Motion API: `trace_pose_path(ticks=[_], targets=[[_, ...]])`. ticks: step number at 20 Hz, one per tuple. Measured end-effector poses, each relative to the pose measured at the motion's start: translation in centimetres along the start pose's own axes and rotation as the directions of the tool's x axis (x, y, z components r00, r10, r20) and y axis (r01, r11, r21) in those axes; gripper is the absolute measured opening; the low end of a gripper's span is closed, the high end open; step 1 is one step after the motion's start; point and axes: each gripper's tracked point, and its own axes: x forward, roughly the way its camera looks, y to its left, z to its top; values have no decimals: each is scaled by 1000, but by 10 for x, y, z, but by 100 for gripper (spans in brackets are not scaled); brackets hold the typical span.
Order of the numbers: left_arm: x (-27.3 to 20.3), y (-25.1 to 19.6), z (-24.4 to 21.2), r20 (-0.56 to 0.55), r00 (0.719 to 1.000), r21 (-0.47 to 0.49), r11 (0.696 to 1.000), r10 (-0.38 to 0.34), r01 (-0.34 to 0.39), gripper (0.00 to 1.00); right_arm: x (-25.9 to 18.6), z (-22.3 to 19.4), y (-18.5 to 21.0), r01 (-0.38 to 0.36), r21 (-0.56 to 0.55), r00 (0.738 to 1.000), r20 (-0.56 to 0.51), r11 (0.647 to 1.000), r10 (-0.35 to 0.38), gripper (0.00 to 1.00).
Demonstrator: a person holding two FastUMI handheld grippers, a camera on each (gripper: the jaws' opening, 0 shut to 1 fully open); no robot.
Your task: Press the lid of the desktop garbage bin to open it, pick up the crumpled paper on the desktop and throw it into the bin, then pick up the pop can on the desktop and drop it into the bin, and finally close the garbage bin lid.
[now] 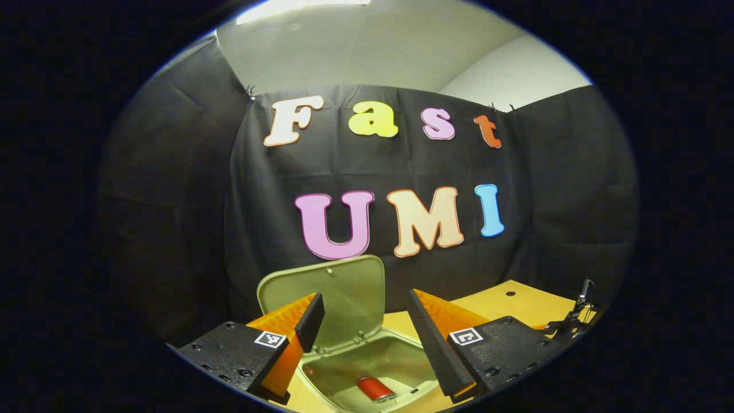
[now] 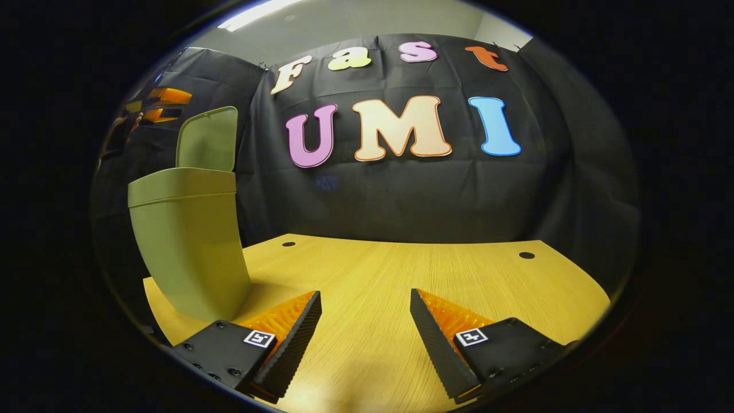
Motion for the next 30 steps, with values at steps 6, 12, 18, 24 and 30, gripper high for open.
trace_pose_path(ticks=[6,12,18,24,30], targets=[[39,18,24,11,996,27,996,87,-88,88,2,2,-1,1,-1,1000,1,1000,-1,98],[78,35,12,-26,986,13,986,167,-166,89,-2,2,-8,1,-9,1000,-1,1000,-1,98],[96,56,-7,-75,967,29,970,244,-243,89,-3,3,-15,11,-8,1000,-2,1000,-11,98],[78,34,-15,-64,981,-29,983,182,-184,87,-8,4,-14,7,-19,1000,3,1000,-7,98],[21,-38,-51,-64,996,-46,998,-54,51,89,-13,8,-13,3,6,1000,23,1000,-3,98]])
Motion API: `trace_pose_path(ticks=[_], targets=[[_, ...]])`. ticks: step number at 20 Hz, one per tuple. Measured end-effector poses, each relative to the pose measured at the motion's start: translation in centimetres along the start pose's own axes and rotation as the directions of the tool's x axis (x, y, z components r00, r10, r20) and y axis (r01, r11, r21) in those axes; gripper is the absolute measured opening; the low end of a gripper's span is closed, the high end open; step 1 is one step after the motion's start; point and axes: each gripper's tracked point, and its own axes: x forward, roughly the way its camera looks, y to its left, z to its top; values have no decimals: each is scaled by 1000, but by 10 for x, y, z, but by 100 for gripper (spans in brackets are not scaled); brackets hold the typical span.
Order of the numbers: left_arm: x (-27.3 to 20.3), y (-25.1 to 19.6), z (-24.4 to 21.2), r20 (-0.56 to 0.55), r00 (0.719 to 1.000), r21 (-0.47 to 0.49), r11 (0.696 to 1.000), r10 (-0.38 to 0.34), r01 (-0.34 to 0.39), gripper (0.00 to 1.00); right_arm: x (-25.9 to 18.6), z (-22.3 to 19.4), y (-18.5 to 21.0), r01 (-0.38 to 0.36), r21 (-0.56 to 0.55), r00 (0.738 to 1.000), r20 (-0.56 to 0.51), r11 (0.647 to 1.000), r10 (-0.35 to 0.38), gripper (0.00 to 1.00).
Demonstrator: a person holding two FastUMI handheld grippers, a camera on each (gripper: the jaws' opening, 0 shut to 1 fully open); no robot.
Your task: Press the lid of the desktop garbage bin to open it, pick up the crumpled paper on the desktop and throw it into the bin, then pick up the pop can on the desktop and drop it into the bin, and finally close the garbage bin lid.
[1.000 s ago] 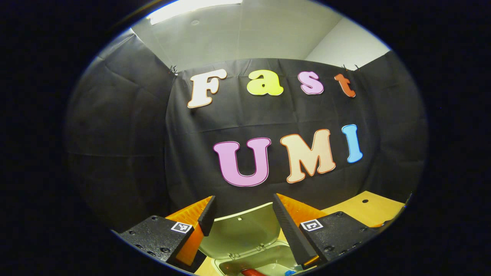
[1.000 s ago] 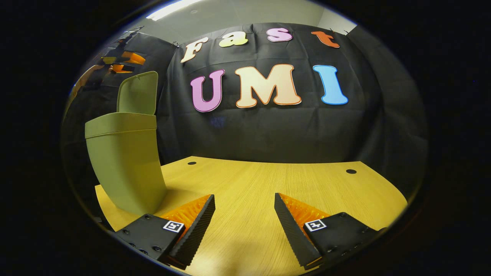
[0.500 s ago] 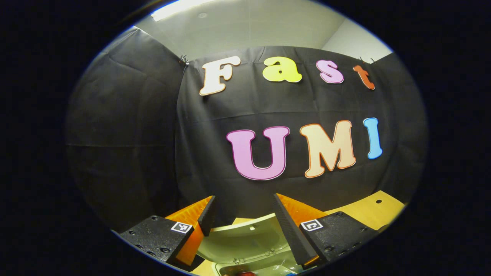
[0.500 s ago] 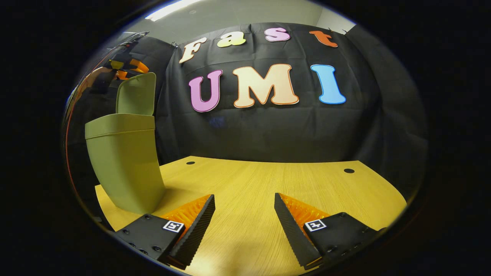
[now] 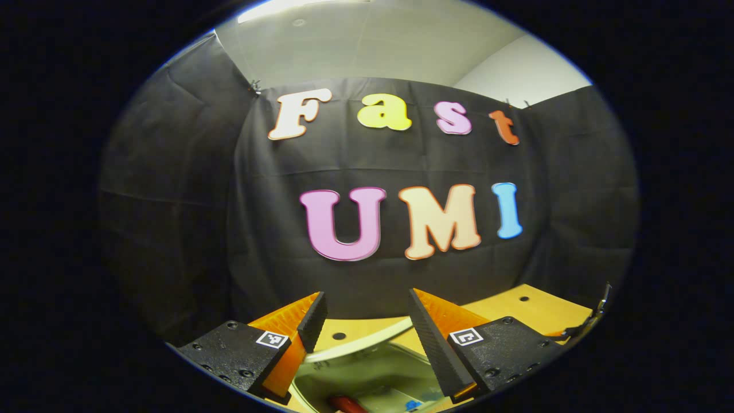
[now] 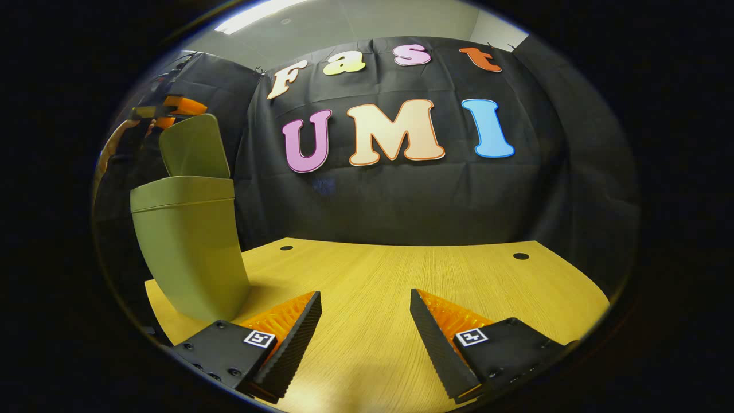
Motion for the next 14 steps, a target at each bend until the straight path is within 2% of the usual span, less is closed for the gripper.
trace_pose_path(ticks=[2,3,4,5,6,7,14], targets=[[-10,-14,-21,-3,998,3,998,-59,59,86,-2,2,1,-1,-2,1000,6,1000,1,98],[-14,-17,-31,-3,997,3,997,-71,71,89,-2,1,2,-3,-3,1000,7,1000,3,98],[-18,-19,-42,-8,997,-2,997,-80,80,87,-3,2,1,-2,-7,1000,8,1000,2,98],[-21,-21,-50,-11,996,-21,996,-89,89,89,-3,1,1,2,-12,1000,7,1000,-2,98],[-24,-25,-61,-24,995,-40,994,-98,97,96,-3,2,0,5,-17,1000,5,1000,-5,96],[-25,-24,-71,-32,995,-58,994,-94,92,90,-2,1,-2,8,-18,1000,2,1000,-8,96],[-32,3,-113,-60,998,-60,998,32,-35,90,4,-5,3,0,-15,1000,-14,1000,0,98]])
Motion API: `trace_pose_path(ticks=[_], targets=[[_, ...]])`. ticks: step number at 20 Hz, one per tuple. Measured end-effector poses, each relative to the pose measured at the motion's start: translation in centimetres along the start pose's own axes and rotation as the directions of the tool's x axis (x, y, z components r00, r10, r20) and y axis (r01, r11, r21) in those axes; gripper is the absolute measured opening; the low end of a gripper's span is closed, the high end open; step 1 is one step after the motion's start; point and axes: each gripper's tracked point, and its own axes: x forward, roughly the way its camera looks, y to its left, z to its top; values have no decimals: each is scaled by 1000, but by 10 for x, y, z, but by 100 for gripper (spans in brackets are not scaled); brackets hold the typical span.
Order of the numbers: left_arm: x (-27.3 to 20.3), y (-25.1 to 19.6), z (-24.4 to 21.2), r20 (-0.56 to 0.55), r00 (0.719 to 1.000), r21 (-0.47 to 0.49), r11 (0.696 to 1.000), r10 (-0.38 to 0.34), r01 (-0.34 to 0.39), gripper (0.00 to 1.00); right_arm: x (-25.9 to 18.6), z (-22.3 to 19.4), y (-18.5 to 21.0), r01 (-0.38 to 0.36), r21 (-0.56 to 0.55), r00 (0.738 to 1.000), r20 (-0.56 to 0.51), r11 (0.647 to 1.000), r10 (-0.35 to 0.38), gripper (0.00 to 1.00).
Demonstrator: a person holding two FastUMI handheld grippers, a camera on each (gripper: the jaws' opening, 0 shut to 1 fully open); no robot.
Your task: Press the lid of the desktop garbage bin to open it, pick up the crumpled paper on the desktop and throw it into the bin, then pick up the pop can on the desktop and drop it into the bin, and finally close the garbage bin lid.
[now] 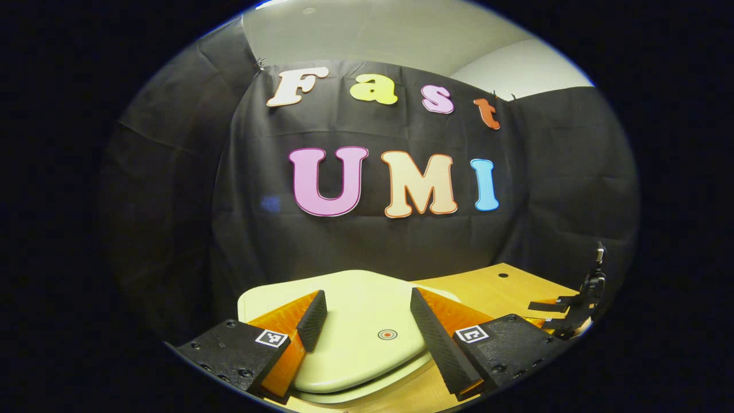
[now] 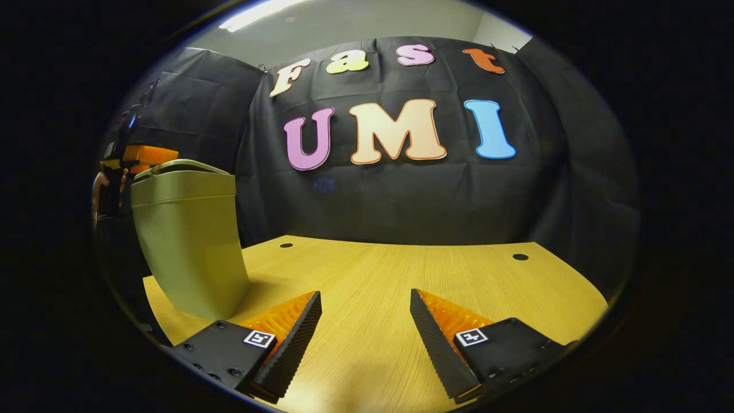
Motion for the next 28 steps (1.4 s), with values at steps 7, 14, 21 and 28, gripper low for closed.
trace_pose_path(ticks=[7,14,21,28], targets=[[-3,-1,1,87,996,47,999,19,-23,96,3,-15,3,-9,-9,1000,-27,1000,9,99],[-10,-4,4,139,990,48,999,0,-6,95,1,-17,1,-10,11,999,-30,1000,11,98],[-9,-3,0,121,993,65,998,17,-25,95,1,-15,0,-7,13,1000,-26,1000,7,98],[-8,-5,6,114,993,50,999,0,-6,96,3,-19,7,-20,7,999,-38,1000,20,98]])
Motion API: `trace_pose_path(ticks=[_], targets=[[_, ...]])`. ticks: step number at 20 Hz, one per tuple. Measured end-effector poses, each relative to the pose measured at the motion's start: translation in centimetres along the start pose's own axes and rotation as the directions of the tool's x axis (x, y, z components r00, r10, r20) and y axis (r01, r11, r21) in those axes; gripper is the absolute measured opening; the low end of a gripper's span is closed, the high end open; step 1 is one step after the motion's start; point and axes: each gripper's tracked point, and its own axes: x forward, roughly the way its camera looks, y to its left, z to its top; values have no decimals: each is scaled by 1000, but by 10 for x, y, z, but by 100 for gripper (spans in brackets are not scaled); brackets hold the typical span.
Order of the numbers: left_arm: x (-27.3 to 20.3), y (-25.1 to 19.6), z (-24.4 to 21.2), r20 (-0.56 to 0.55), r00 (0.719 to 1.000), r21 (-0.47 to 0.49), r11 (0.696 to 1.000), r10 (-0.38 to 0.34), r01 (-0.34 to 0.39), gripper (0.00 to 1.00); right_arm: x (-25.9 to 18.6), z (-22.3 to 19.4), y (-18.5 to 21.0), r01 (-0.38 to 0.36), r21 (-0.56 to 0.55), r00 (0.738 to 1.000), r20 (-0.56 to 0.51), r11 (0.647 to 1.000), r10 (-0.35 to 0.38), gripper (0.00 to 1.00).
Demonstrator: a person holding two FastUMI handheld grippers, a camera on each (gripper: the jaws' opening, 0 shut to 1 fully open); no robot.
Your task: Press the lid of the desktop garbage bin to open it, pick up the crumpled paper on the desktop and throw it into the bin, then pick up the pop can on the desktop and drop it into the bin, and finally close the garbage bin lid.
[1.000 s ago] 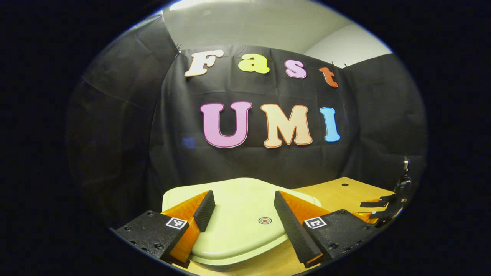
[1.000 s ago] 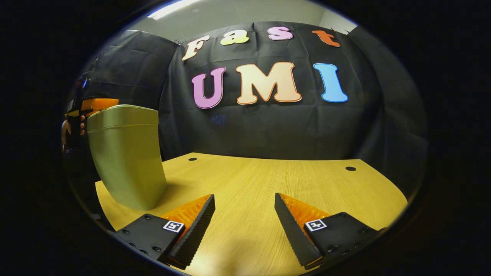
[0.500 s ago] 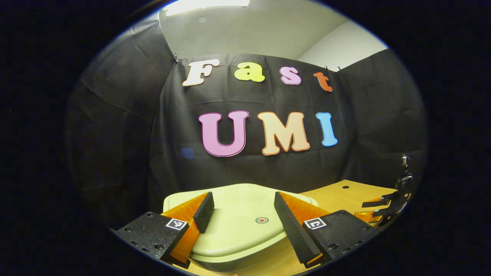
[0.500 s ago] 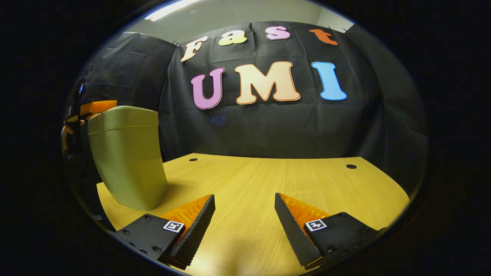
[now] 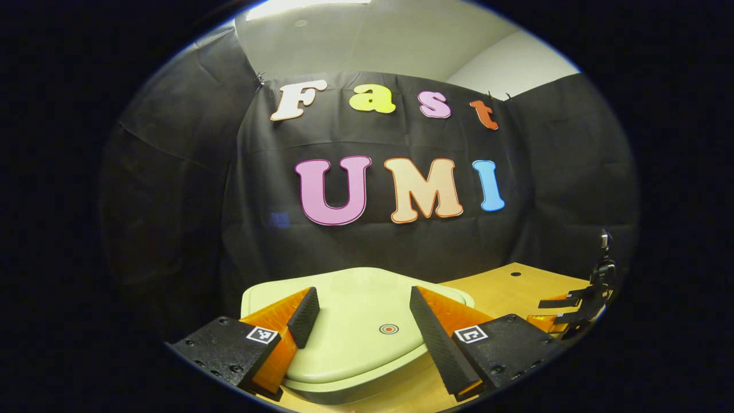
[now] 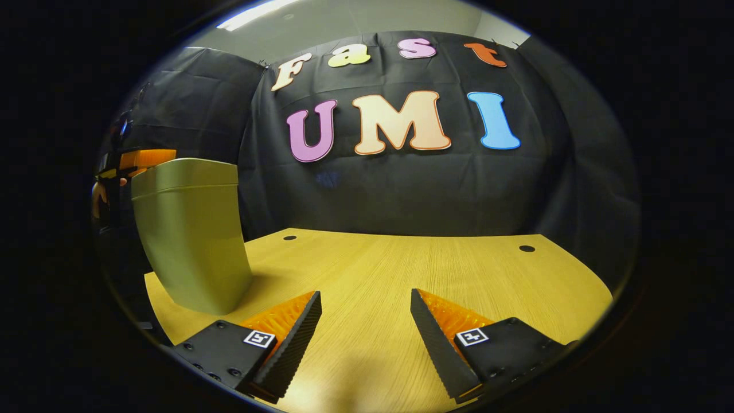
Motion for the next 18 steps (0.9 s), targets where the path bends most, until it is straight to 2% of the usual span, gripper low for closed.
trace_pose_path(ticks=[3,5,7,10,11,14,18], targets=[[1,-4,2,-15,1000,37,999,-15,15,95,1,10,0,5,-5,1000,8,1000,-5,100],[-2,-16,25,31,999,55,998,-42,40,94,-1,15,2,3,1,1000,22,1000,-3,99],[-7,-44,53,111,987,62,992,-113,107,94,0,20,2,12,-2,1000,28,1000,-12,98],[-23,-104,70,195,944,30,963,-267,267,94,-7,26,2,20,3,999,43,1000,-20,98],[-29,-123,68,212,924,20,947,-318,321,96,-8,28,1,25,5,999,46,1000,-25,98],[-43,-169,46,238,876,-38,897,-420,440,94,-13,28,3,35,15,998,53,999,-36,96],[-48,-200,-12,202,848,-58,858,-490,510,94,-15,22,10,34,17,998,53,999,-35,98]])
